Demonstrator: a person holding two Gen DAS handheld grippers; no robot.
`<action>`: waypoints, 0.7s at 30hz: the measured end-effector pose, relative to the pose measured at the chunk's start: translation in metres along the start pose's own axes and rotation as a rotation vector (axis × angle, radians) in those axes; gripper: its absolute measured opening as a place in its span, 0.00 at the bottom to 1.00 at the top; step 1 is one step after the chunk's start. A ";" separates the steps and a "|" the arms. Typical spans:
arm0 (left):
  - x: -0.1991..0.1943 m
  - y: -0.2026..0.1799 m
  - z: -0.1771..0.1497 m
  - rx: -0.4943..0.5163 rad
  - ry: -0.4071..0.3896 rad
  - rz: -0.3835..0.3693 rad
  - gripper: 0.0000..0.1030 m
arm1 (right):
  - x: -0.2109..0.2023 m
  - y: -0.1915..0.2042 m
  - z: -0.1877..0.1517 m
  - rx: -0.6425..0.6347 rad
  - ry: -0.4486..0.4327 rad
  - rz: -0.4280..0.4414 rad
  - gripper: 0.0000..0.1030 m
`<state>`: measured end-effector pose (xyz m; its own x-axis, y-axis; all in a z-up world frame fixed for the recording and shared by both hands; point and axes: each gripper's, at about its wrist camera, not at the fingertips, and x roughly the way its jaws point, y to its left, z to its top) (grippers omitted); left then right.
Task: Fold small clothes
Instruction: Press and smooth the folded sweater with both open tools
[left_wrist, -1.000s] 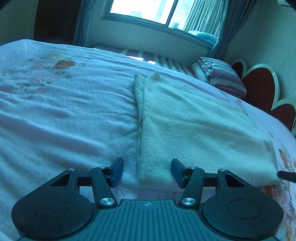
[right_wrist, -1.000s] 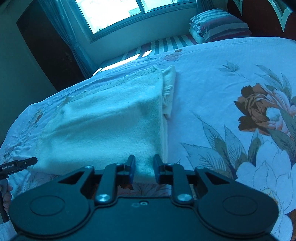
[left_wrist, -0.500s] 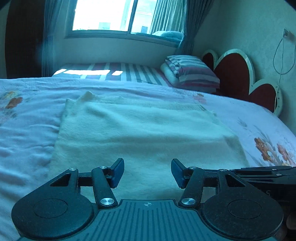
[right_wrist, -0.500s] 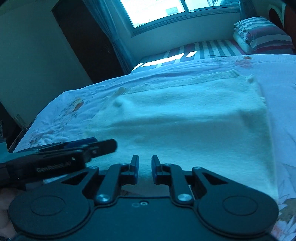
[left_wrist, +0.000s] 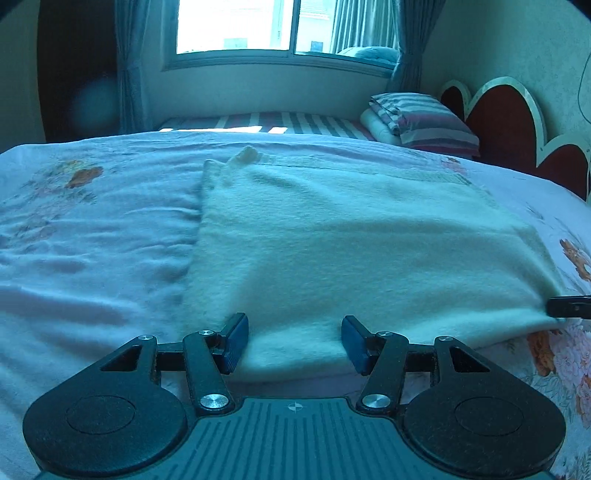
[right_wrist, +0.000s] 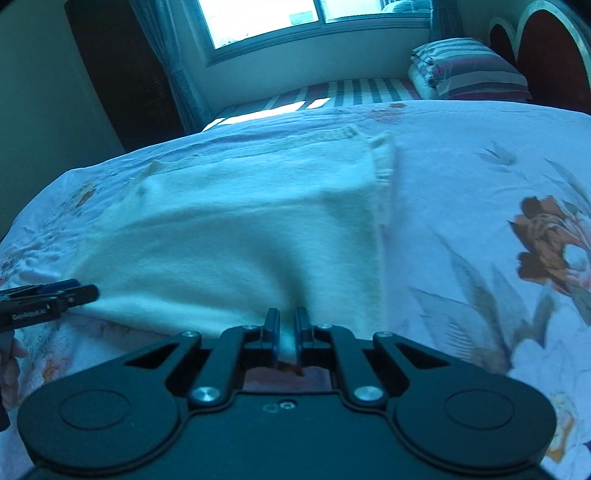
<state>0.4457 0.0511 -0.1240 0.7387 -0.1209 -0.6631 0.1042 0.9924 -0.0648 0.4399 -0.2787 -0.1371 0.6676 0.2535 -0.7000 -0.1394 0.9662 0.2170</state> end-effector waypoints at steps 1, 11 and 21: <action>-0.001 0.007 -0.003 -0.003 -0.002 0.003 0.54 | -0.005 -0.011 -0.003 0.014 -0.005 -0.011 0.05; 0.014 0.006 0.053 0.004 -0.067 -0.010 0.54 | 0.000 0.011 0.046 -0.025 -0.092 0.052 0.23; 0.080 -0.014 0.072 0.066 -0.009 -0.008 0.56 | 0.071 0.023 0.078 -0.096 -0.031 0.023 0.20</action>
<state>0.5514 0.0257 -0.1221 0.7439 -0.1293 -0.6557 0.1534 0.9879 -0.0207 0.5405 -0.2424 -0.1288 0.6857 0.2759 -0.6736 -0.2239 0.9605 0.1654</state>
